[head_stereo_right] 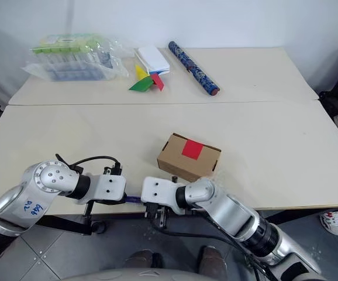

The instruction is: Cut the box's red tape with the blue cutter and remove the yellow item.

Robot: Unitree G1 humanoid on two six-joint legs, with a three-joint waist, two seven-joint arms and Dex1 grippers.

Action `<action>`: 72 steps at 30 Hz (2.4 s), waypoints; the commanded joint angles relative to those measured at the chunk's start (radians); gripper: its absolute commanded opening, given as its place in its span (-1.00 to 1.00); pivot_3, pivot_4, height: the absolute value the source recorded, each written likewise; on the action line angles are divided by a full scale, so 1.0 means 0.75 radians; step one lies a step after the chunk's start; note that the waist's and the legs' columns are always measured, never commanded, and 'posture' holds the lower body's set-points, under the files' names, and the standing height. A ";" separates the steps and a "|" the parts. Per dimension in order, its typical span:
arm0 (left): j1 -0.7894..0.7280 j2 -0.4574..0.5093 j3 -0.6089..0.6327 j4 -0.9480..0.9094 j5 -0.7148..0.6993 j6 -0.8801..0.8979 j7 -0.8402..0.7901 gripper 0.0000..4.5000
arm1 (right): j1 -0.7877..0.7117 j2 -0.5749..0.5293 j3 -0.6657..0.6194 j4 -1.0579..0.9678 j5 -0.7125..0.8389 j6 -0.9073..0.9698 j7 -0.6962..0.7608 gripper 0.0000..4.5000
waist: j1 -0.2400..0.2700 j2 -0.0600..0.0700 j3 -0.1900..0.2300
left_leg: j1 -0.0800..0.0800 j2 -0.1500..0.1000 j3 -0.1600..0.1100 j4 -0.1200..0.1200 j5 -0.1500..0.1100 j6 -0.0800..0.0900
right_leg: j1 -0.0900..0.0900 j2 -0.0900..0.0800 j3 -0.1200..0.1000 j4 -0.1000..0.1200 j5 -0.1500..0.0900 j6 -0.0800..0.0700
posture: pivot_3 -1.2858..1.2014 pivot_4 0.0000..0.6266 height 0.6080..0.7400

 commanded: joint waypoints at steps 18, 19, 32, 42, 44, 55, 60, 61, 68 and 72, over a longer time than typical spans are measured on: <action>0.011 0.010 -0.079 0.084 0.072 0.047 0.005 -0.81 | 0.061 -0.084 0.011 -0.027 -0.018 -0.045 0.000 -0.99 | 0.003 0.000 0.000 | 0.002 0.004 0.006 0.000 -0.001 0.000 | 0.000 0.003 0.005 -0.002 -0.001 -0.003 | 0.03 -0.52 1.00; 0.011 0.011 -0.079 0.083 0.072 0.048 0.005 -0.81 | 0.059 -0.075 0.016 -0.022 -0.019 -0.049 0.000 -0.99 | 0.003 0.000 0.000 | 0.002 0.004 0.006 0.000 -0.001 0.000 | 0.000 0.003 0.005 -0.002 -0.001 -0.003 | 0.03 -0.52 1.00; 0.013 0.006 -0.079 0.064 0.072 0.063 0.009 -0.81 | -0.012 0.082 0.098 0.138 -0.084 -0.144 0.013 -0.99 | 0.002 0.001 0.000 | 0.004 0.005 0.008 -0.001 -0.001 -0.001 | -0.001 0.004 0.007 -0.001 -0.001 -0.003 | 0.03 -0.52 1.00; 0.010 0.002 -0.082 0.064 0.075 0.076 0.014 -0.81 | -0.056 0.211 0.141 0.223 -0.119 -0.175 0.017 -0.99 | 0.001 0.001 -0.001 | 0.006 0.006 0.011 -0.002 -0.001 -0.001 | -0.001 0.005 0.011 -0.001 -0.002 -0.004 | 0.03 -0.52 1.00; 0.009 0.001 -0.082 0.067 0.076 0.077 0.015 -0.81 | -0.060 0.226 0.140 0.233 -0.125 -0.176 0.017 -0.99 | 0.001 0.001 -0.001 | 0.007 0.006 0.012 -0.002 -0.001 -0.001 | -0.001 0.005 0.012 -0.001 -0.002 -0.004 | 0.03 -0.52 1.00; 0.004 -0.038 -0.057 0.111 0.065 0.057 0.053 -0.81 | -0.070 0.192 -0.008 0.146 -0.063 -0.102 0.047 -0.99 | 0.006 0.001 -0.001 | 0.006 0.005 0.013 -0.002 -0.001 -0.001 | -0.002 0.005 0.015 -0.001 -0.002 -0.004 | 0.03 -0.52 1.00; 0.026 -0.096 0.041 0.170 0.032 -0.012 0.116 -0.81 | -0.043 0.058 -0.196 -0.052 0.083 0.040 0.111 -0.99 | 0.026 0.001 -0.001 | 0.007 0.005 0.014 -0.002 -0.002 0.001 | -0.002 0.005 0.018 -0.003 -0.002 -0.004 | 0.03 -0.52 1.00; 0.029 -0.112 0.063 0.191 0.028 -0.044 0.135 -0.81 | -0.039 0.028 -0.240 -0.088 0.114 0.069 0.120 -0.99 | 0.032 0.001 0.000 | 0.006 0.005 0.014 -0.002 -0.002 0.001 | -0.002 0.005 0.018 -0.004 -0.002 -0.004 | 0.03 -0.52 1.00; 0.006 -0.210 0.216 0.343 -0.013 -0.226 0.247 -0.81 | -0.111 -0.153 -0.535 -0.159 0.345 0.313 0.180 -0.41 | 0.032 0.000 0.001 | 0.005 0.006 0.015 -0.002 -0.007 0.006 | -0.005 0.005 0.019 -0.008 -0.001 -0.005 | 0.03 -0.52 1.00; -0.032 -0.247 0.337 0.462 -0.046 -0.361 0.338 -0.81 | -0.273 -0.161 -0.743 -0.086 0.495 0.458 0.157 0.19 | 0.024 -0.002 0.002 | 0.001 0.007 0.019 -0.002 -0.006 0.005 | -0.012 0.005 0.019 -0.005 0.000 -0.007 | 0.03 -0.52 1.00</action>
